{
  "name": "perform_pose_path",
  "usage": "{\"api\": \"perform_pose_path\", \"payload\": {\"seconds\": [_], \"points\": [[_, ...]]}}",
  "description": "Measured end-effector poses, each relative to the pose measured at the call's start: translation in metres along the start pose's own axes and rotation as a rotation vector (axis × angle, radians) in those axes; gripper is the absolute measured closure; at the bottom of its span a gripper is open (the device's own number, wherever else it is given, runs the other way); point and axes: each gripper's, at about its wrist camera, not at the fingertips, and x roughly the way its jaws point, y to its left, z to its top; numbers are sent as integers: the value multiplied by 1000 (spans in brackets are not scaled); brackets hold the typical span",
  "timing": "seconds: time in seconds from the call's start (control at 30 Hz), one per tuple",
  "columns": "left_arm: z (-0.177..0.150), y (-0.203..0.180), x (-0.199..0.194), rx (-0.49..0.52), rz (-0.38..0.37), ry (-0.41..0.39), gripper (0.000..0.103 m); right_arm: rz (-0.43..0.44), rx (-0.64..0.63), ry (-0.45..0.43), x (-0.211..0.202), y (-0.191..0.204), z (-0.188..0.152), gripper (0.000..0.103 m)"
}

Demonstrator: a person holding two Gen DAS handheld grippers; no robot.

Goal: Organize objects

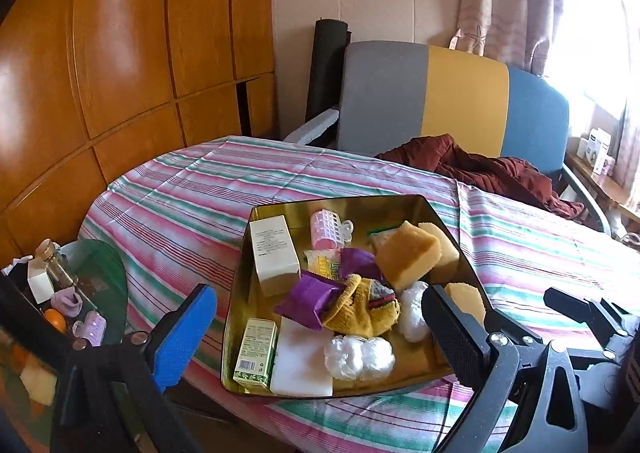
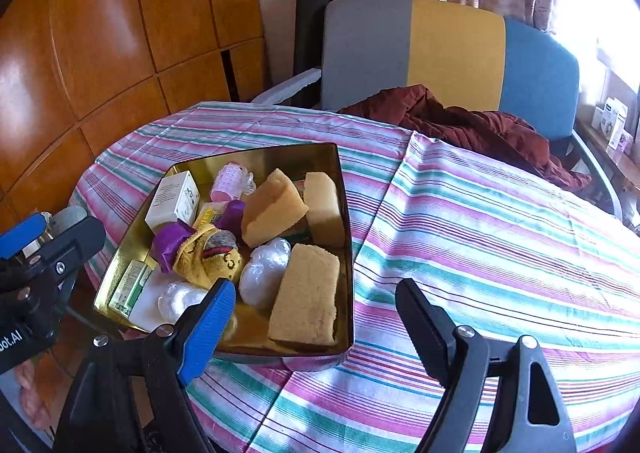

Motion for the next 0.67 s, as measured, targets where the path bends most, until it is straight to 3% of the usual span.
{"api": "perform_pose_path", "payload": {"seconds": [0.67], "points": [[-5, 7, 13, -16, 5, 27, 0, -7, -26, 21, 8, 7, 1, 19]]}}
